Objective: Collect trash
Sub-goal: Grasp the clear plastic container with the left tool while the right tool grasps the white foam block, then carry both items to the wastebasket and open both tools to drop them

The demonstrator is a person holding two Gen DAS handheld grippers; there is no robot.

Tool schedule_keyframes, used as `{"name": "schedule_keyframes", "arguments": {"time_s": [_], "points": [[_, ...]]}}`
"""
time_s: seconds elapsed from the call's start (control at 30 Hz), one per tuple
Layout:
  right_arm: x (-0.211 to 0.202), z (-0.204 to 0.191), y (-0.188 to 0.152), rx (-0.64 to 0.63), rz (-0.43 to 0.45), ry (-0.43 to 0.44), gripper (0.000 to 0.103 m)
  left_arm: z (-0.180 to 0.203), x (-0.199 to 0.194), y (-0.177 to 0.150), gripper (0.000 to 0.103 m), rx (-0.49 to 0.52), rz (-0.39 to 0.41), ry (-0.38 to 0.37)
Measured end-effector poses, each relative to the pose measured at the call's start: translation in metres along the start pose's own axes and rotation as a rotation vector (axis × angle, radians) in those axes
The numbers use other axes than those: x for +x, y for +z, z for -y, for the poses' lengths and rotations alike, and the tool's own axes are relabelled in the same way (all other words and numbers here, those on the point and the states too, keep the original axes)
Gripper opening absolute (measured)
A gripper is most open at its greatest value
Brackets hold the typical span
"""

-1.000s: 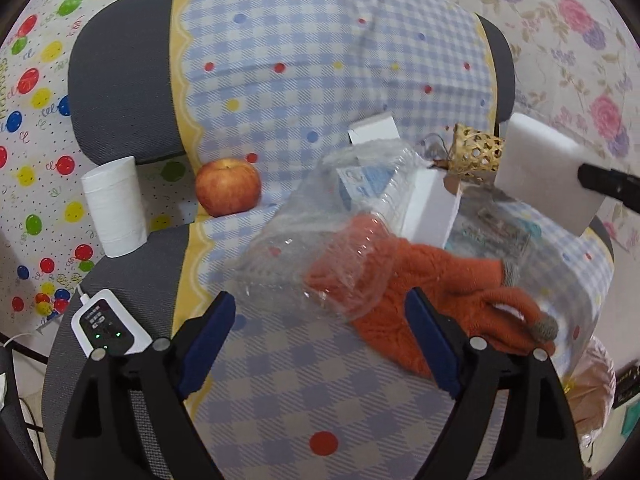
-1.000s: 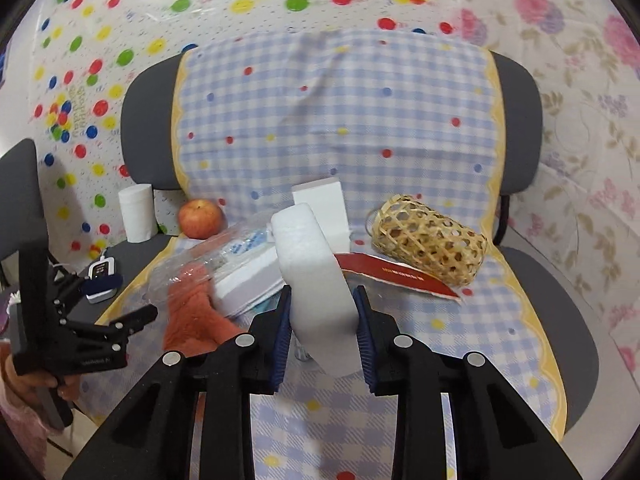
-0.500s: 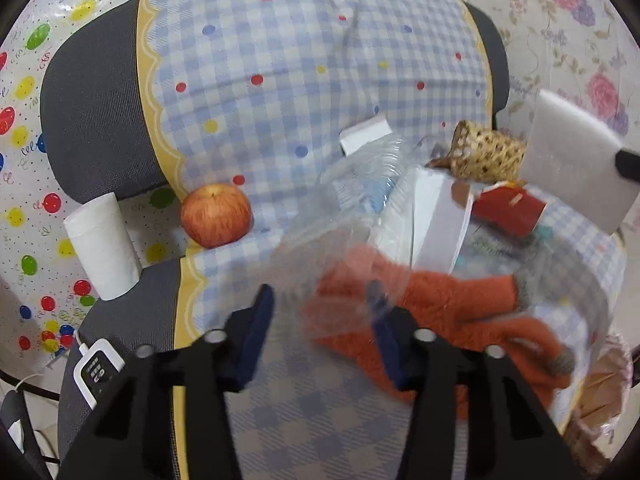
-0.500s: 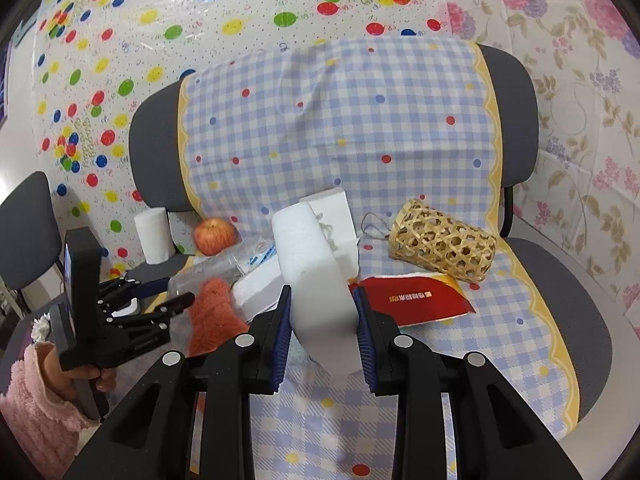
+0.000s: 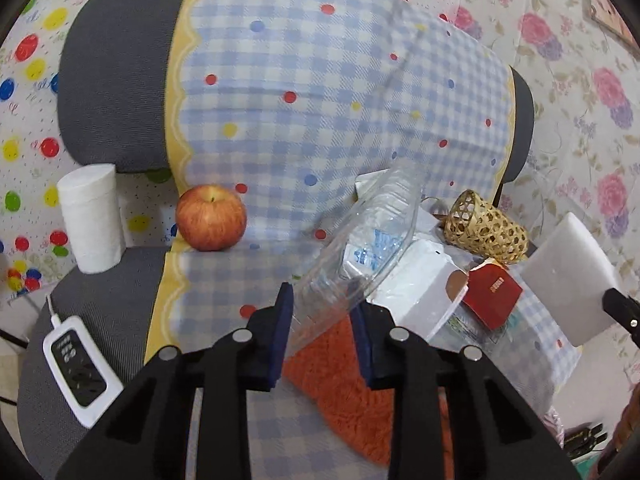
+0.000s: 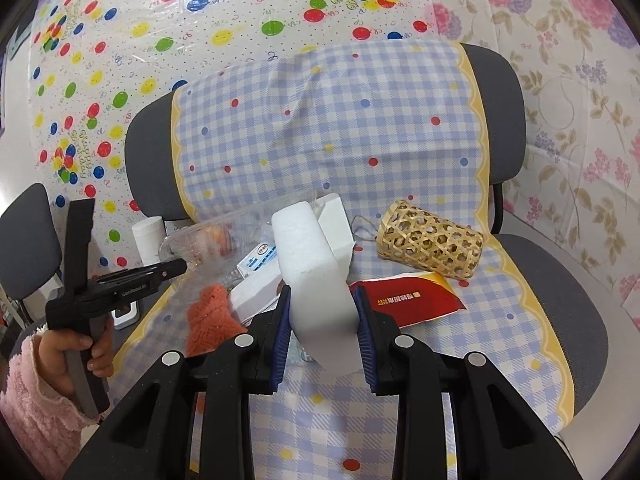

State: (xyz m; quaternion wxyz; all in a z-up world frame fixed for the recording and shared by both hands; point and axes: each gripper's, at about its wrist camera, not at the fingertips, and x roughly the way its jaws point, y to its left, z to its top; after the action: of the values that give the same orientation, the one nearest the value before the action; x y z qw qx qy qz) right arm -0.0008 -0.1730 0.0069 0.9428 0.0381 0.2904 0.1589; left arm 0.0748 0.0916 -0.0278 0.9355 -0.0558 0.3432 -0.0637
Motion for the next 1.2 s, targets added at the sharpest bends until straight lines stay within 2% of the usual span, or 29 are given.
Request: {"name": "schedule_keyframes", "arguments": {"time_s": [0.03, 0.13, 0.27, 0.5, 0.6, 0.77, 0.87, 1.1, 1.2], "points": [[0.000, 0.002, 0.000, 0.003, 0.001, -0.003, 0.031, 0.001, 0.004, 0.004, 0.027, 0.009, 0.001, 0.007], [0.001, 0.007, 0.001, 0.011, 0.010, -0.017, 0.031, 0.002, 0.009, 0.013, 0.017, 0.014, 0.036, 0.050], [0.002, 0.013, 0.007, 0.016, 0.037, -0.033, 0.031, -0.013, 0.000, 0.029, 0.007, -0.078, 0.094, 0.079], [0.001, 0.021, 0.020, 0.031, 0.090, -0.055, 0.031, -0.021, -0.039, 0.044, 0.004, -0.175, 0.228, 0.146], [-0.015, 0.024, 0.024, 0.037, 0.116, -0.063, 0.031, -0.016, -0.061, 0.043, 0.004, -0.155, 0.260, 0.143], [-0.049, 0.033, 0.018, 0.078, 0.124, -0.082, 0.031, 0.015, -0.099, 0.021, 0.004, -0.099, 0.288, 0.099], [-0.076, 0.038, 0.006, 0.102, 0.120, -0.096, 0.031, 0.041, -0.114, 0.001, 0.004, -0.072, 0.275, 0.032], [-0.142, 0.052, -0.043, 0.138, 0.103, -0.220, 0.031, 0.103, -0.122, -0.044, 0.004, 0.051, 0.230, -0.100], [-0.171, 0.062, -0.068, 0.169, 0.076, -0.302, 0.032, 0.133, -0.118, -0.063, 0.004, 0.102, 0.194, -0.168]]}}
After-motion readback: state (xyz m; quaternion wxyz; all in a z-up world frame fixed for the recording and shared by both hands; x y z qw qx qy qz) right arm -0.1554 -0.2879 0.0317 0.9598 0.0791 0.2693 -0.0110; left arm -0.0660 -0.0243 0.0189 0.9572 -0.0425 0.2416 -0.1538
